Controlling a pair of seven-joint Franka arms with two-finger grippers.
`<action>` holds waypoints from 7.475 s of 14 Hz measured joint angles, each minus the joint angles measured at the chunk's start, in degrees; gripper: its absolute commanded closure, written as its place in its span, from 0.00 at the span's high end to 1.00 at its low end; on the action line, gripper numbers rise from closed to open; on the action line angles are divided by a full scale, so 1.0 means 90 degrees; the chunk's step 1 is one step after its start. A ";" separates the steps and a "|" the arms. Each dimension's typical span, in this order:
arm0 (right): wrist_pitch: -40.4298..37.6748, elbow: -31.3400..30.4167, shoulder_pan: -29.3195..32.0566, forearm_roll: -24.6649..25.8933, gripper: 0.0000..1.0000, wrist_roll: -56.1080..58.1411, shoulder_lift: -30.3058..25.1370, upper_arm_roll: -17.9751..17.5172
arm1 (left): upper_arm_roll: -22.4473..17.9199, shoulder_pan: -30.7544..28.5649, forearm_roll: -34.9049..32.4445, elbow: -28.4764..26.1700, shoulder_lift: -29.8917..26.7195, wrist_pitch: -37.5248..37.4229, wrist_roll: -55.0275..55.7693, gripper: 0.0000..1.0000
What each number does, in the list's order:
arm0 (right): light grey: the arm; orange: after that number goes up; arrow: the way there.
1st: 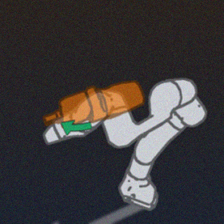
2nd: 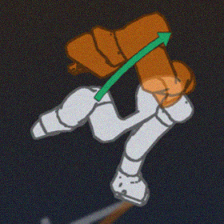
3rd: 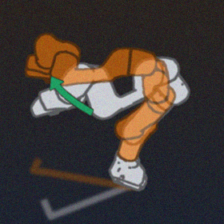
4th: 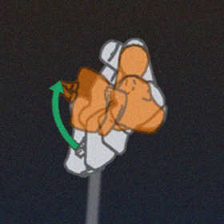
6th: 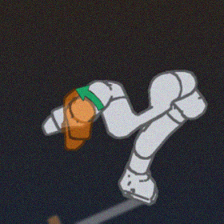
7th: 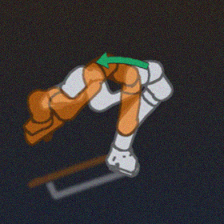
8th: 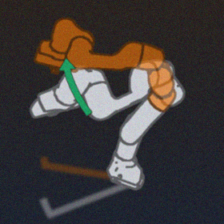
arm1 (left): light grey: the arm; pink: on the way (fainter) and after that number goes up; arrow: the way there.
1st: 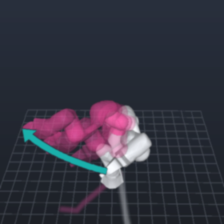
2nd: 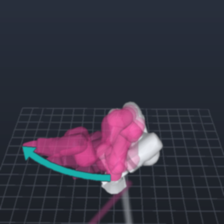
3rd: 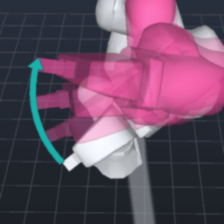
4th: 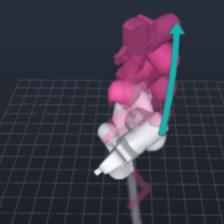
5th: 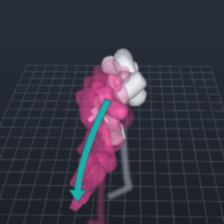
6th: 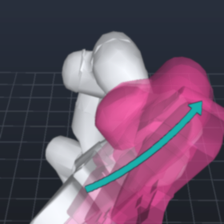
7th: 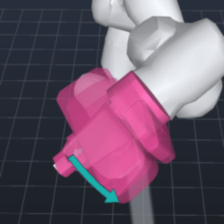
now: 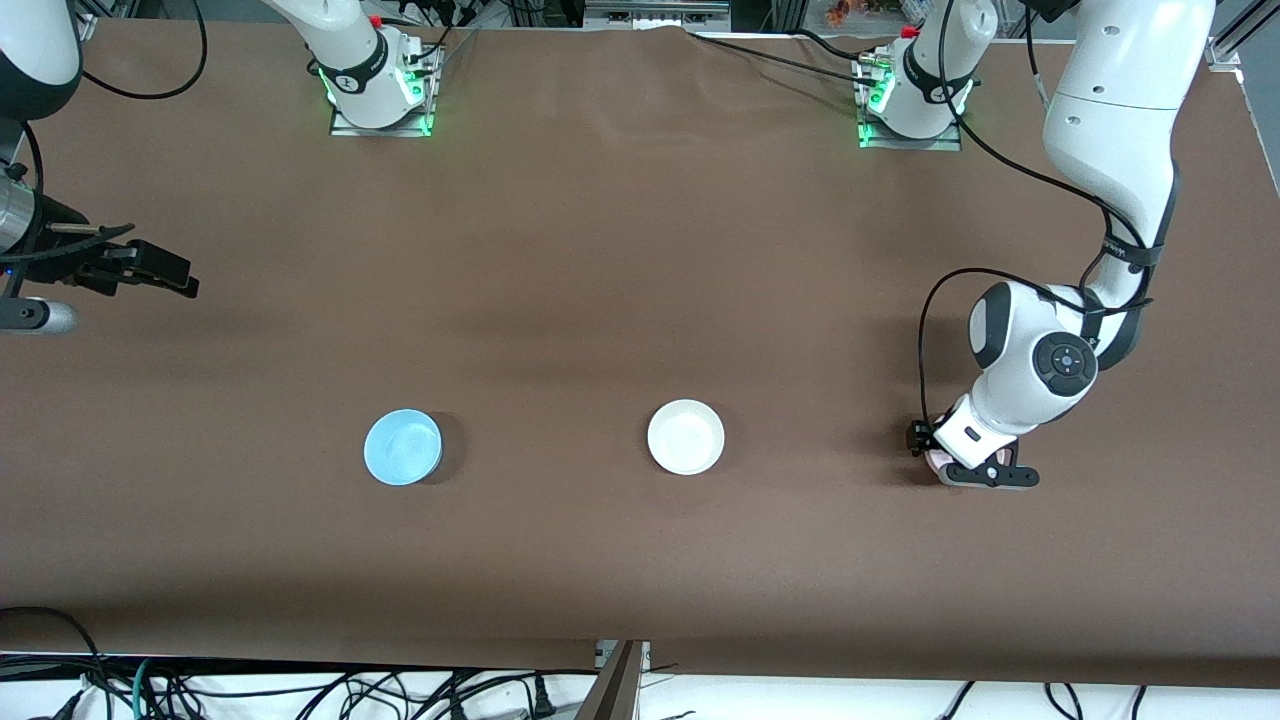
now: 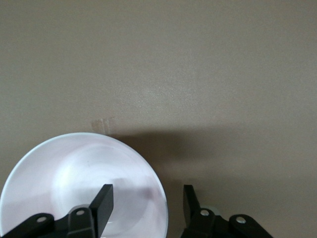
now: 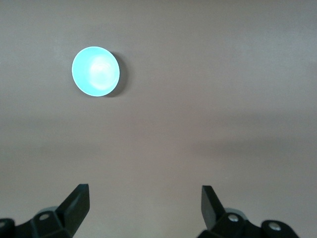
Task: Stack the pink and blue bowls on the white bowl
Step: 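Close the left gripper on the pink rim while the right gripper reaches blue, then lower the right gripper and grasp the blue bowl's rim, then lift the pink and blue bowls with the left and right grippers, then carry the pink bowl onto the white bowl with the left gripper, then lower the pink bowl into the white bowl and open the left gripper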
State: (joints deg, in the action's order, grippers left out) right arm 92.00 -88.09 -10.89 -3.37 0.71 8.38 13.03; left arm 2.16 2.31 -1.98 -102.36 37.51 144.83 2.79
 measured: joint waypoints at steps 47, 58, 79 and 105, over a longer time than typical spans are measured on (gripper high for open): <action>0.4205 0.0160 -0.0485 -0.1146 0.00 0.0000 0.4024 -0.0389 | 0.0006 0.0094 -0.0271 -0.0499 -0.0488 0.0045 0.0028 0.00; 0.3423 0.0391 -0.0469 -0.1168 0.00 0.0005 0.3572 -0.0337 | 0.0068 0.0967 -0.0271 0.0175 -0.0955 -0.1266 0.1975 0.00; 0.0893 0.0386 -0.0224 -0.1166 0.00 0.0468 0.1350 -0.0025 | 0.0081 0.3085 -0.0271 0.2663 0.0187 -0.2148 0.7034 0.00; 0.0885 0.0382 -0.0235 -0.1166 0.00 0.0468 0.1350 -0.0025 | -0.0377 0.3837 -0.0271 0.4442 0.1748 -0.1876 0.8632 0.00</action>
State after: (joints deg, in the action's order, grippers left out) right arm 99.97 -84.65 -13.01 -13.86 4.93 20.53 12.80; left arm -1.24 36.85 -4.42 -62.38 53.24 127.95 80.48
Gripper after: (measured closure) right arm 0.974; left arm 0.974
